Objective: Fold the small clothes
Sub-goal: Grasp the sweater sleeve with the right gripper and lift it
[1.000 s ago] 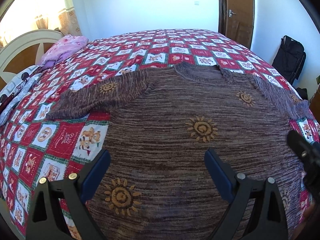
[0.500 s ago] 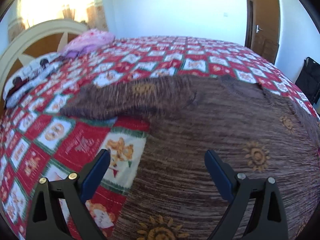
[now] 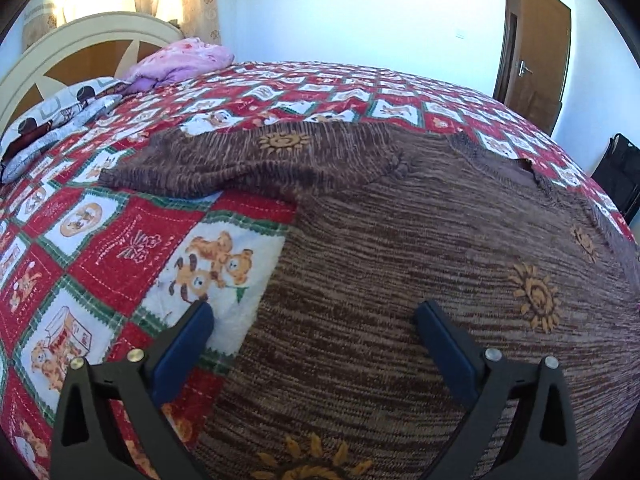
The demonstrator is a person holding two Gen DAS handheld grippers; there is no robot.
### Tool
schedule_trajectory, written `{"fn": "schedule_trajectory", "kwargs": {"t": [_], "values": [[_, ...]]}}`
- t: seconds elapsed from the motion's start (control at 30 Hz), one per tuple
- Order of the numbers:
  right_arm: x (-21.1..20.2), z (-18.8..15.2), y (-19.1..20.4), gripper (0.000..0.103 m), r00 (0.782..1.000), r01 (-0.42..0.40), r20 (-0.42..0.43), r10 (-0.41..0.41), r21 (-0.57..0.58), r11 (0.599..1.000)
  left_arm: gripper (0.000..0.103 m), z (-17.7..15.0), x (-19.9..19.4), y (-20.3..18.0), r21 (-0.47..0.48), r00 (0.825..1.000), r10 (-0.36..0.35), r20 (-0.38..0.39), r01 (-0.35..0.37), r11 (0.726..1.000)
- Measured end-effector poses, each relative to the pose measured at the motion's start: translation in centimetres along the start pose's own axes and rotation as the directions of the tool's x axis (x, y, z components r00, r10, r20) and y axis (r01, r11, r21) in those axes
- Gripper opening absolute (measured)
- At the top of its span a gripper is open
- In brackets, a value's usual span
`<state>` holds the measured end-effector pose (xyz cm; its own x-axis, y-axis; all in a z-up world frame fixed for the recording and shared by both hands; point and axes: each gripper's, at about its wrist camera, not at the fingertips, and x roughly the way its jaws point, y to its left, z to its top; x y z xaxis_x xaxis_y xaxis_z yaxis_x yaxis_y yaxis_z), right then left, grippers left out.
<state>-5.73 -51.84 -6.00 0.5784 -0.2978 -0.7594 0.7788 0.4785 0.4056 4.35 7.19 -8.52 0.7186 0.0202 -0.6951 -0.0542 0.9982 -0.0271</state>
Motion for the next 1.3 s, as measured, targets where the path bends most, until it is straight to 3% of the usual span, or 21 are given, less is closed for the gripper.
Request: {"fn": "schedule_trajectory", "kwargs": {"t": [0.07, 0.13, 0.17, 0.3, 0.47, 0.67, 0.77, 0.97, 1.1, 1.2, 1.3], "values": [[0.3, -0.1, 0.8, 0.038, 0.999, 0.038, 0.012, -0.037, -0.034, 0.999, 0.103, 0.0, 0.1, 0.0, -0.001, 1.000, -0.003, 0.004, 0.003, 1.000], [0.6, -0.2, 1.8, 0.020, 0.995, 0.100, 0.026, -0.098, -0.095, 0.990, 0.103, 0.0, 0.1, 0.2, -0.004, 1.000, -0.008, 0.005, 0.008, 1.000], [0.5, -0.3, 1.9, 0.020, 0.993, 0.121, 0.029, -0.119, -0.113, 0.986, 0.103, 0.0, 0.1, 0.2, -0.005, 1.000, -0.010, 0.005, 0.010, 1.000], [-0.3, -0.3, 1.7, 0.005, 0.995, 0.096, 0.022, -0.094, -0.126, 0.987, 0.103, 0.0, 0.2, 0.3, -0.009, 1.000, -0.017, 0.007, 0.018, 1.000], [-3.6, -0.1, 3.6, 0.004, 0.989, 0.116, 0.111, -0.097, -0.173, 0.978, 0.103, 0.0, 0.2, 0.3, -0.010, 1.000, -0.019, 0.008, 0.019, 1.000], [-8.4, -1.4, 12.4, 0.004, 0.980, 0.097, 0.199, -0.017, -0.403, 0.910, 0.103, -0.1, 0.1, 0.4, -0.010, 1.000, -0.019, 0.009, 0.019, 1.000], [-10.1, -4.5, 18.3, 0.004, 0.977, 0.034, 0.195, 0.082, -0.527, 0.849, 0.103, -0.1, 0.2, 0.4, -0.011, 1.000, -0.020, 0.009, 0.020, 1.000], [-9.6, -14.8, 28.9, 0.004, 0.968, -0.149, 0.045, 0.246, -0.686, 0.712, 0.103, -0.1, 0.2, 0.3, -0.014, 1.000, -0.026, 0.010, 0.026, 1.000], [-6.5, -21.9, 32.3, 0.004, 0.971, -0.184, -0.037, 0.237, -0.749, 0.637, 0.103, 0.0, 0.2, 0.4, -0.016, 0.999, -0.031, 0.011, 0.031, 0.999], [-3.8, -26.8, 33.5, 0.004, 0.980, -0.160, -0.057, 0.193, -0.801, 0.577, 0.103, 0.0, 0.2, 0.5, -0.018, 0.999, -0.033, 0.012, 0.034, 0.999], [-2.2, -29.0, 33.3, 0.005, 0.982, -0.163, -0.082, 0.168, -0.819, 0.550, 0.103, 0.0, 0.2, 0.5, -0.018, 0.999, -0.034, 0.013, 0.034, 0.999]]}}
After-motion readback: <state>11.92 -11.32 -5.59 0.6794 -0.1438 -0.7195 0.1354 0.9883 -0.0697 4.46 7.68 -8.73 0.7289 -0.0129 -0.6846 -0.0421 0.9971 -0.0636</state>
